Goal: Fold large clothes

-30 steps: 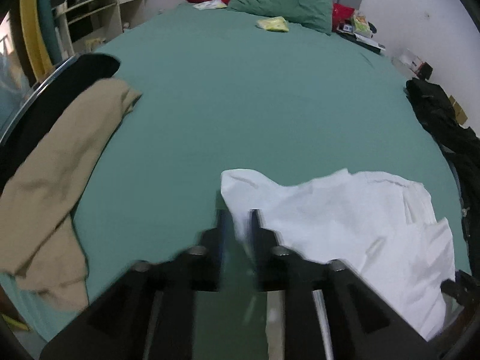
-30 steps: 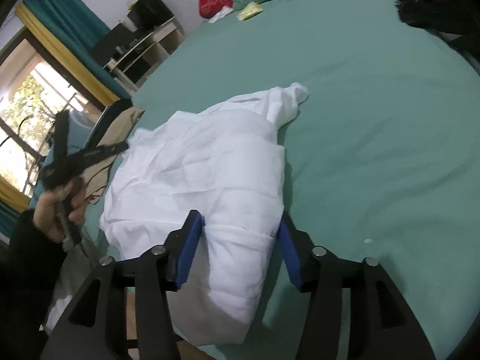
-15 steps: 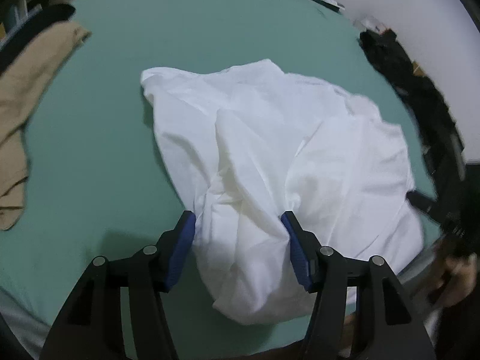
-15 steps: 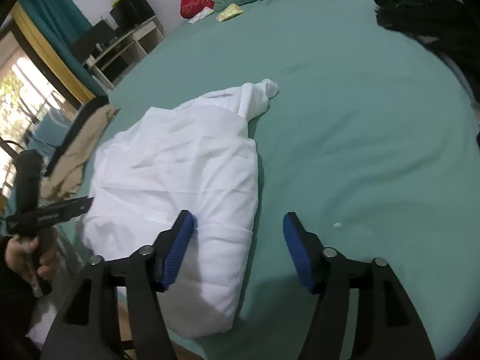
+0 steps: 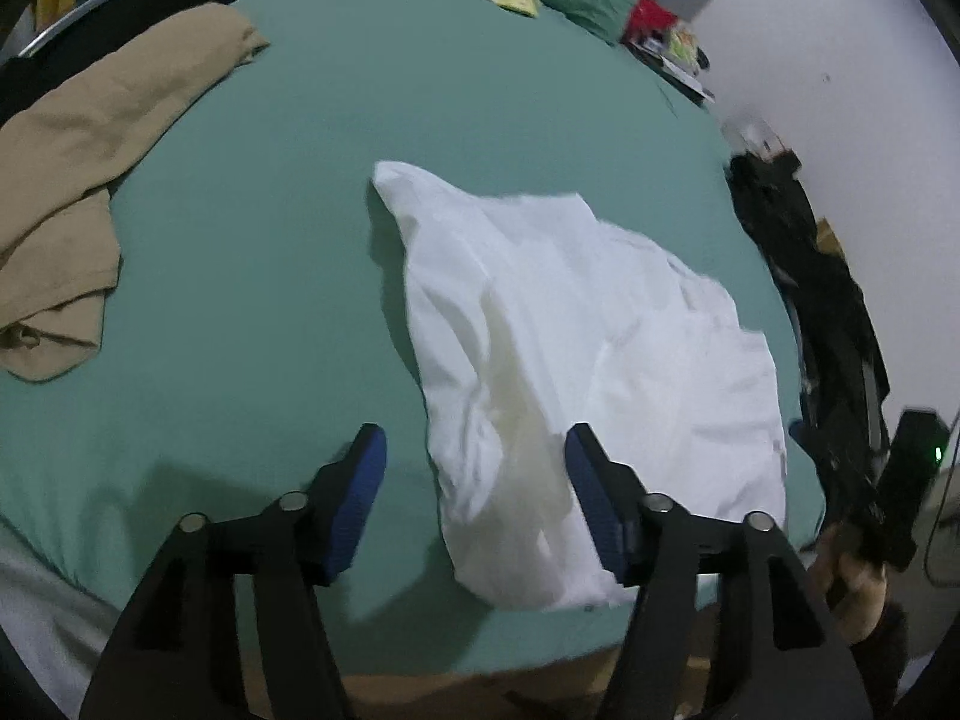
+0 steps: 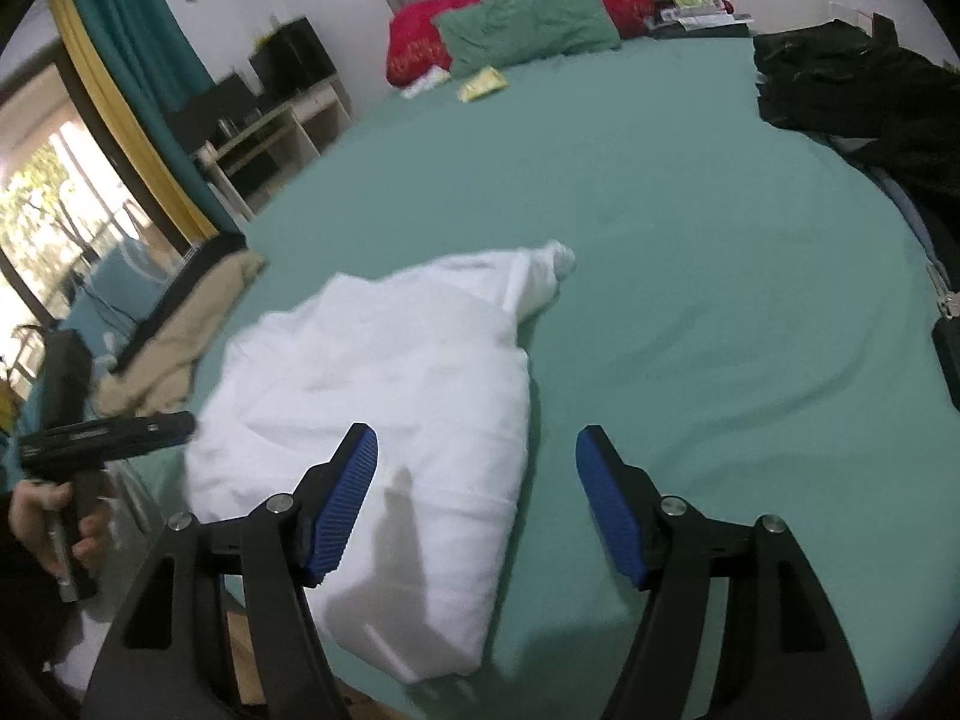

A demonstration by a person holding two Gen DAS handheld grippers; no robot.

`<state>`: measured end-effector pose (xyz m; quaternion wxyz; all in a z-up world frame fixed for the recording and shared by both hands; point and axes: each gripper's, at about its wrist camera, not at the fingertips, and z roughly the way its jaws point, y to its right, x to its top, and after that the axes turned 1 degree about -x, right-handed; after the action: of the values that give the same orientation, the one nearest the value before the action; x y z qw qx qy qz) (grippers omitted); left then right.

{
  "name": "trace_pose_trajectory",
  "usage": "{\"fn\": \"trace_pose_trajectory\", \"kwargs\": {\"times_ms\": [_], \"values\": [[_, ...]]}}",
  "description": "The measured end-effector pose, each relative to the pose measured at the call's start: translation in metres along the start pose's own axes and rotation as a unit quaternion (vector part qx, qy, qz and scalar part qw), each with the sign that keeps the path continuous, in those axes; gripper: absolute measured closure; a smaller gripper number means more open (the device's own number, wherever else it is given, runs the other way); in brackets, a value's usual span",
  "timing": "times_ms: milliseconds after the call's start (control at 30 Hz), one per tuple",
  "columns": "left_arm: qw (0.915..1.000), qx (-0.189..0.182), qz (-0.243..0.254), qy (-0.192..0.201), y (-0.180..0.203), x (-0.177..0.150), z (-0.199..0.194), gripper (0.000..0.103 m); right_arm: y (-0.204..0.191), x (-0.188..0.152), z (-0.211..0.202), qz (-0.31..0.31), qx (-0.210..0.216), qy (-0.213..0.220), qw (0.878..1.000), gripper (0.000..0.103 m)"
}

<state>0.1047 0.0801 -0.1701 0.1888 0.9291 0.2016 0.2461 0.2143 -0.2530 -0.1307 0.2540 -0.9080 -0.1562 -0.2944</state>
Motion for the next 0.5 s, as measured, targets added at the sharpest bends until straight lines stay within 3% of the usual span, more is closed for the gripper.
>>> {"fn": "trace_pose_trajectory", "kwargs": {"times_ms": [100, 233, 367, 433, 500], "values": [[0.9988, -0.032, -0.027, -0.025, -0.013, 0.003, 0.021, 0.033, 0.0, 0.0, 0.009, 0.0, -0.001, -0.021, 1.0, 0.034], [0.9959, -0.073, -0.053, -0.01, -0.017, 0.008, 0.029, 0.018, 0.0, -0.006, 0.03, 0.002, -0.013, -0.063, 0.998, 0.036], [0.984, -0.165, -0.057, -0.036, 0.011, 0.013, 0.053, 0.017, 0.005, -0.008, 0.042, 0.024, 0.002, -0.079, 0.997, 0.036], [0.9786, -0.195, -0.034, -0.056, 0.031, 0.014, 0.064, 0.017, 0.005, -0.008, 0.044, 0.023, 0.003, -0.08, 0.997, 0.036], [0.9813, -0.177, 0.02, -0.072, 0.058, 0.012, 0.075, 0.017, 0.004, -0.008, 0.046, 0.023, 0.001, -0.081, 0.996, 0.036]]}}
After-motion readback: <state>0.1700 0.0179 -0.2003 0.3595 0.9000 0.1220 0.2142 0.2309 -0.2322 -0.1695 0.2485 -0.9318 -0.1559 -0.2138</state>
